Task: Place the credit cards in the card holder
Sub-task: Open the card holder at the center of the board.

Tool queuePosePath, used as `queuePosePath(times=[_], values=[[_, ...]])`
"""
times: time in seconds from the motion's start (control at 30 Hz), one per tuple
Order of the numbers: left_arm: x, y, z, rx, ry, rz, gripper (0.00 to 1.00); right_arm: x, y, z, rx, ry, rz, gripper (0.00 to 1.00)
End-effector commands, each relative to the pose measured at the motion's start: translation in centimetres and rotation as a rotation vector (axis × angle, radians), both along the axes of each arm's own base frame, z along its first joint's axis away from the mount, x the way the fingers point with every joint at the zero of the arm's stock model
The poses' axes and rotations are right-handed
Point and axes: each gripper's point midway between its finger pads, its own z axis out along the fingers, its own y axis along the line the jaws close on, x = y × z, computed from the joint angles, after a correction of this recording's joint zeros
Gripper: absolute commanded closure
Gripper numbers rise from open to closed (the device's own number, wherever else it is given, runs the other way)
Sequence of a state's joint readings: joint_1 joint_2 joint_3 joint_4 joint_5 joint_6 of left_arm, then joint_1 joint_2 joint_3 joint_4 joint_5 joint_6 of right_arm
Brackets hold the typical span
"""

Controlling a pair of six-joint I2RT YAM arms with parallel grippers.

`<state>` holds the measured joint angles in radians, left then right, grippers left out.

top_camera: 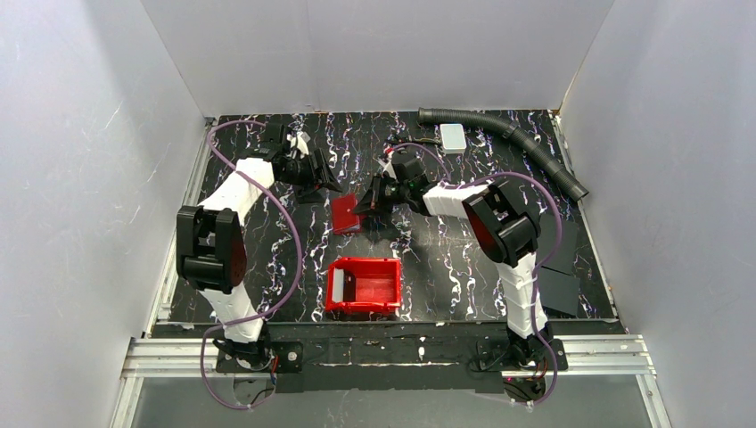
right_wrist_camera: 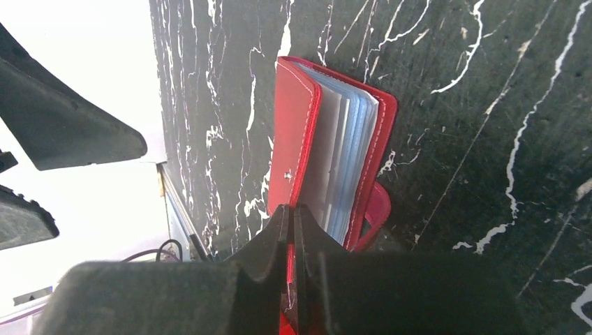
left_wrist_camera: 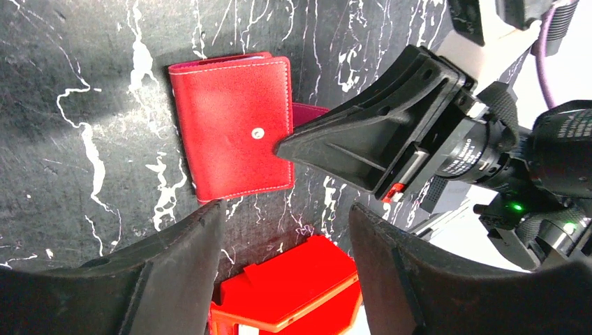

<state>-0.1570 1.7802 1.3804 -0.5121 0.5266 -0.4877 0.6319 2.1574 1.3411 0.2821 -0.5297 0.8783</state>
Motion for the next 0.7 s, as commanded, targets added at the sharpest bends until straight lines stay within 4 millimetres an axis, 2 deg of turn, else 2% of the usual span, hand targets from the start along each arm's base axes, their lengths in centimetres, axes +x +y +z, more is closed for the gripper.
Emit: queuePosePath(times=[0.0, 0.1, 0.3, 0.47, 0.57, 0.67], values=[[-1.3, 0.5, -0.5, 0.018, 0.039, -0.012, 0.36, 0.6, 1.5, 4.7, 0.018, -0.125, 0.022, 0.99], [-1.1, 0.6, -0.5, 0.025, 0.006, -0.015, 0.36, 0.2, 1.8, 5.0, -0.082, -0.185, 0.019, 0.99], [-1.1, 2.1, -0.9, 0.099, -0.031, 0.007, 0.39, 0.6, 2.2, 7.4, -0.244, -0.319, -0.016, 0.99], [-0.9, 3.5, -0.3, 0.163, -0.075, 0.039, 0.43, 0.8, 1.8, 7.0, -0.509, -0.420, -0.036, 0.99], [-0.7, 5.0, 0.2, 0.215, -0.100, 0.072, 0.43, 0.5, 2.0, 6.5, -0.570, -0.429, -0.037, 0.99], [-0.4, 5.9, 0.3, 0.181, -0.093, 0.109, 0.43, -0.2, 3.1, 6.4, -0.583, -0.443, -0.017, 0.97]])
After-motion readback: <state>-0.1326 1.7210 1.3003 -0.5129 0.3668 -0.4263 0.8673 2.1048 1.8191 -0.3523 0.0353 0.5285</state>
